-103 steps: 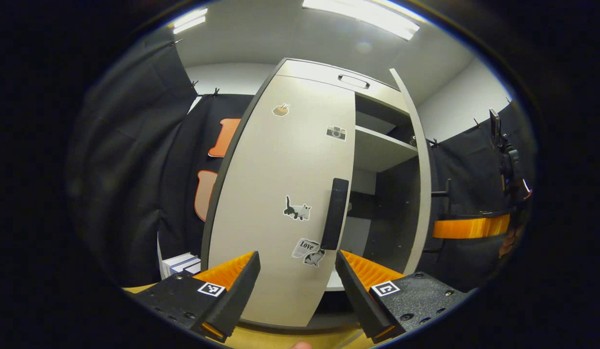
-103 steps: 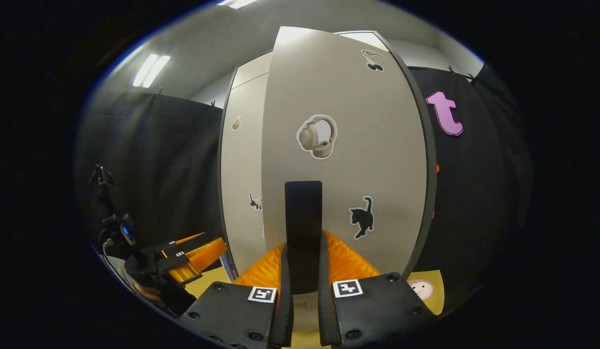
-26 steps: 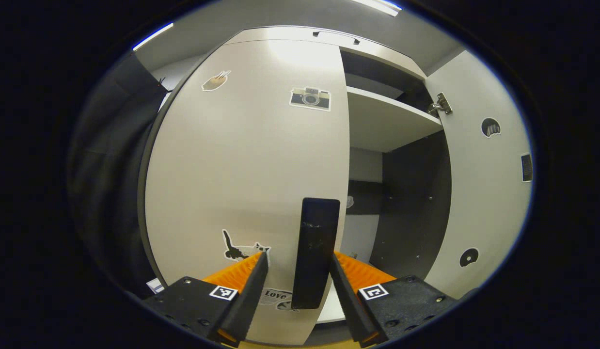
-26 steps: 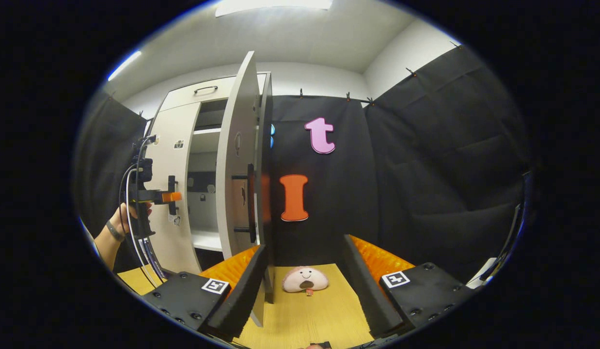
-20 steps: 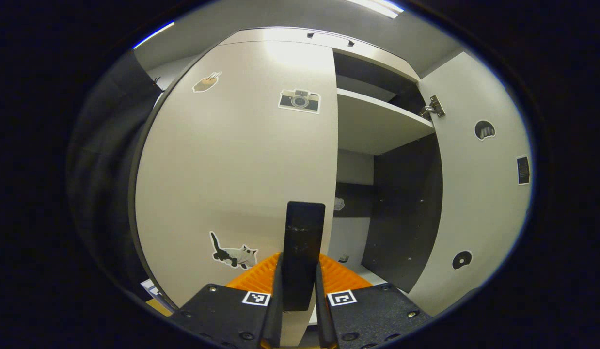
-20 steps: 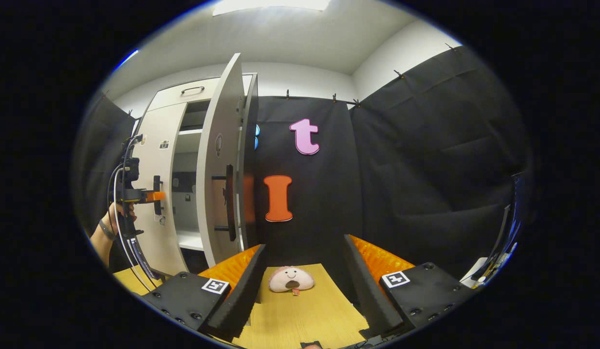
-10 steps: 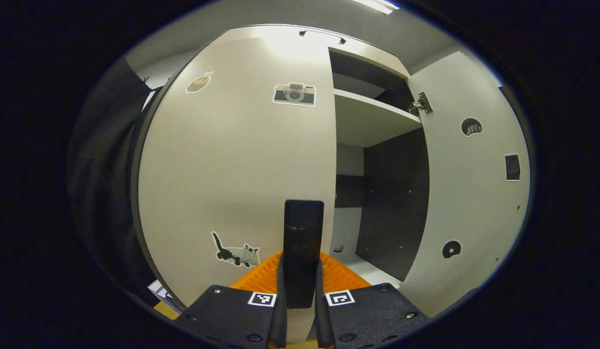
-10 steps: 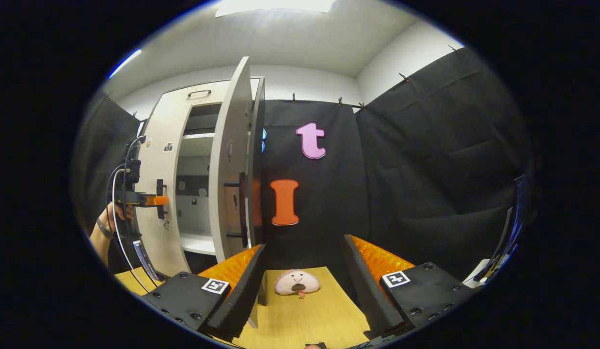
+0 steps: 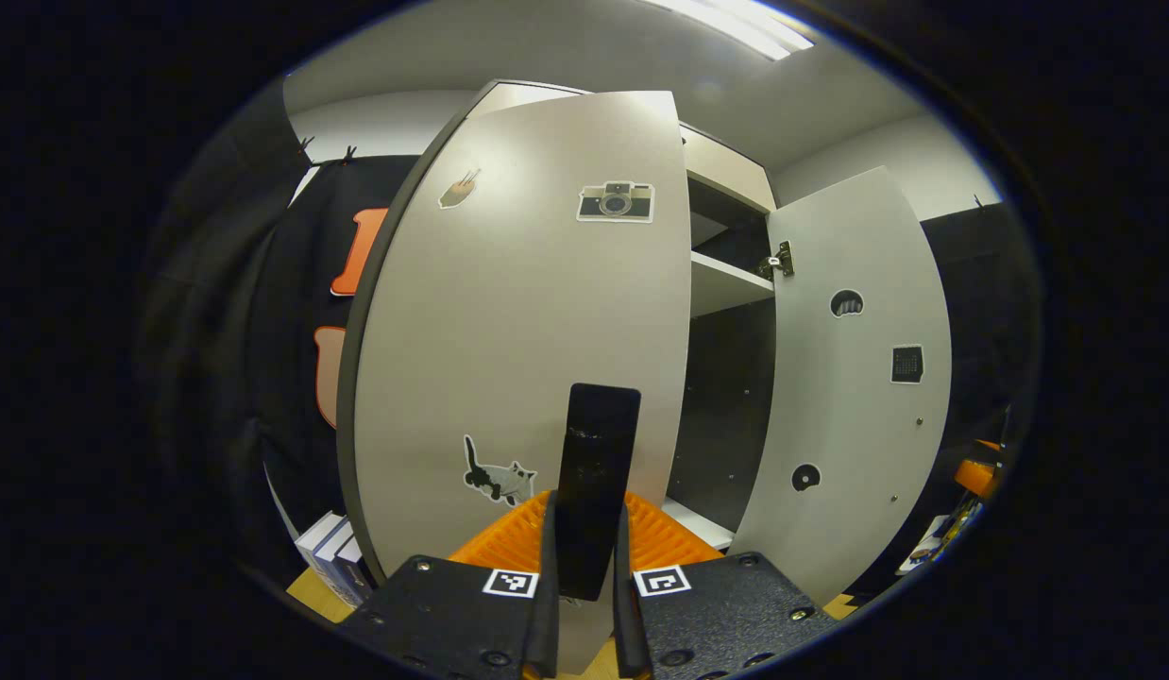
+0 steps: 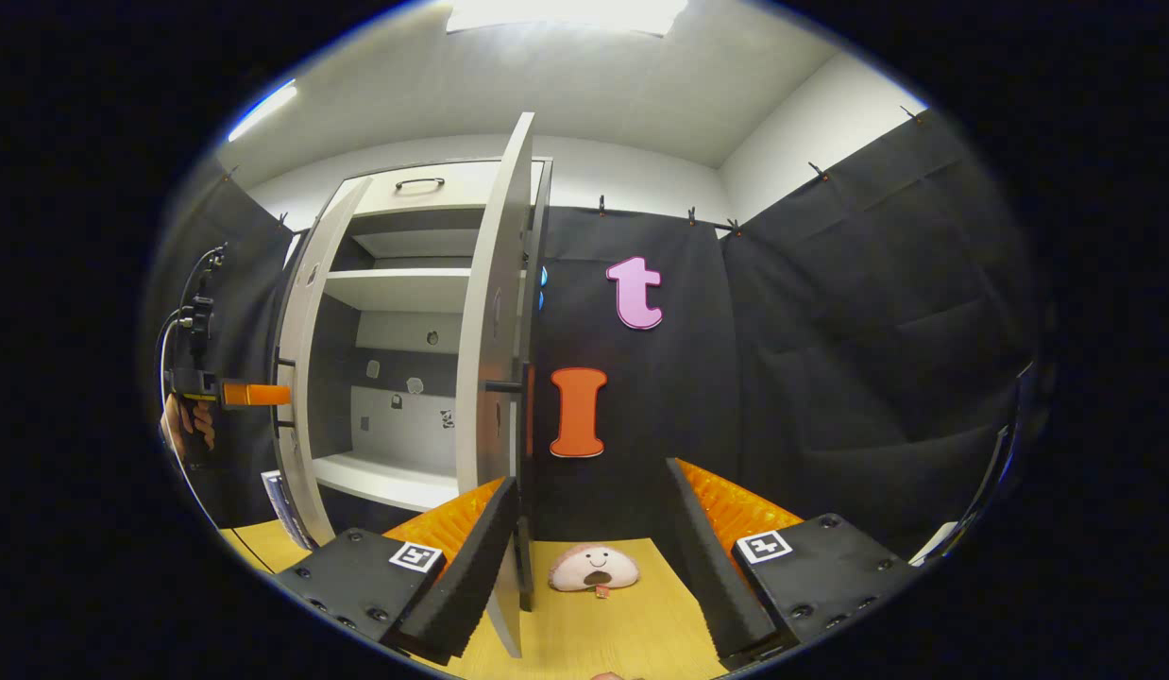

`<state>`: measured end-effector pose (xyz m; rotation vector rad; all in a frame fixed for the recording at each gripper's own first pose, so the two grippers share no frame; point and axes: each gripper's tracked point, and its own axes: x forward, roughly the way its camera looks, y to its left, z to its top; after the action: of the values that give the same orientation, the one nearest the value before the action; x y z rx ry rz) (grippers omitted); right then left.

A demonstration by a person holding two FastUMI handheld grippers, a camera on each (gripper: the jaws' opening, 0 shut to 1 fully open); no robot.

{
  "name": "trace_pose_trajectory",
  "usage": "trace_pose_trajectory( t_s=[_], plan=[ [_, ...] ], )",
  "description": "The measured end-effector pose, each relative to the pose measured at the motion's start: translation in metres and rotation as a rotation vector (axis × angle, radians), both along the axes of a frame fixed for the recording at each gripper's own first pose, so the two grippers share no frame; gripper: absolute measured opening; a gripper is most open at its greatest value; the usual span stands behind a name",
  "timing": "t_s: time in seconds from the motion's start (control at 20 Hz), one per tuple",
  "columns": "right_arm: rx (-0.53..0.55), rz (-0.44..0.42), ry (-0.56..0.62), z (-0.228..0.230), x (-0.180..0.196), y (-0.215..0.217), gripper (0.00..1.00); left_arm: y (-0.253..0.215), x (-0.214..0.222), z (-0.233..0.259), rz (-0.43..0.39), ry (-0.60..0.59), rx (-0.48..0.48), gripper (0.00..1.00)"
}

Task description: Open the right door of the double-door shoe cabinet with the right hand, and open the left door with the left hand.

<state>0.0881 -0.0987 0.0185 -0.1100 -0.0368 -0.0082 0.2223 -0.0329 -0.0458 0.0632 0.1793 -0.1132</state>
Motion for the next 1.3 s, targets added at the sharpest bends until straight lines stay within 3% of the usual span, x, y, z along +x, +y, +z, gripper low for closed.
trace_pose_trajectory(
  t_s=[0.15, 0.3, 0.35, 0.6, 0.65, 0.7, 0.8, 0.85, 0.95, 1.0, 1.2, 1.25, 1.3],
  plan=[
    [0.009, 0.001, 0.018, 0.002, 0.006, 0.010, 0.94, 0.007, -0.009, 0.003, 0.014, -0.004, 0.016, 0.23],
    [0.060, 0.069, 0.007, 0.008, 0.007, 0.033, 0.98, 0.011, -0.013, 0.008, 0.035, -0.020, -0.008, 0.23],
    [0.082, 0.076, 0.002, 0.008, 0.005, 0.037, 0.94, 0.014, -0.013, 0.010, 0.041, -0.027, 0.012, 0.23],
    [0.114, 0.003, -0.027, 0.014, -0.010, 0.027, 1.00, 0.028, -0.017, 0.016, 0.056, -0.050, 0.048, 0.22],
    [0.107, -0.017, -0.020, 0.012, -0.013, 0.024, 0.93, 0.031, -0.019, 0.018, 0.073, -0.055, 0.039, 0.22],
    [0.096, -0.038, -0.016, 0.012, -0.016, 0.021, 0.98, 0.034, -0.020, 0.021, 0.087, -0.062, 0.037, 0.22],
    [0.082, -0.067, -0.023, 0.014, -0.021, 0.022, 0.90, 0.044, -0.020, 0.024, 0.120, -0.077, 0.067, 0.20],
    [0.077, -0.080, -0.032, 0.015, -0.025, 0.023, 0.96, 0.053, -0.019, 0.028, 0.142, -0.097, 0.094, 0.20],
    [0.069, -0.097, -0.049, 0.018, -0.027, 0.026, 0.95, 0.069, -0.017, 0.033, 0.172, -0.114, 0.115, 0.16],
    [0.077, -0.095, -0.054, 0.018, -0.029, 0.032, 0.95, 0.073, -0.017, 0.033, 0.180, -0.115, 0.118, 0.09],
    [0.115, -0.073, -0.045, 0.015, -0.032, 0.056, 0.95, 0.078, -0.017, 0.038, 0.177, -0.135, 0.124, 0.06],
    [0.115, -0.075, -0.035, 0.012, -0.033, 0.061, 1.00, 0.085, -0.017, 0.040, 0.189, -0.142, 0.140, 0.06],
    [0.115, -0.075, -0.021, 0.009, -0.035, 0.066, 0.95, 0.090, -0.015, 0.042, 0.196, -0.150, 0.155, 0.06]
  ],
)
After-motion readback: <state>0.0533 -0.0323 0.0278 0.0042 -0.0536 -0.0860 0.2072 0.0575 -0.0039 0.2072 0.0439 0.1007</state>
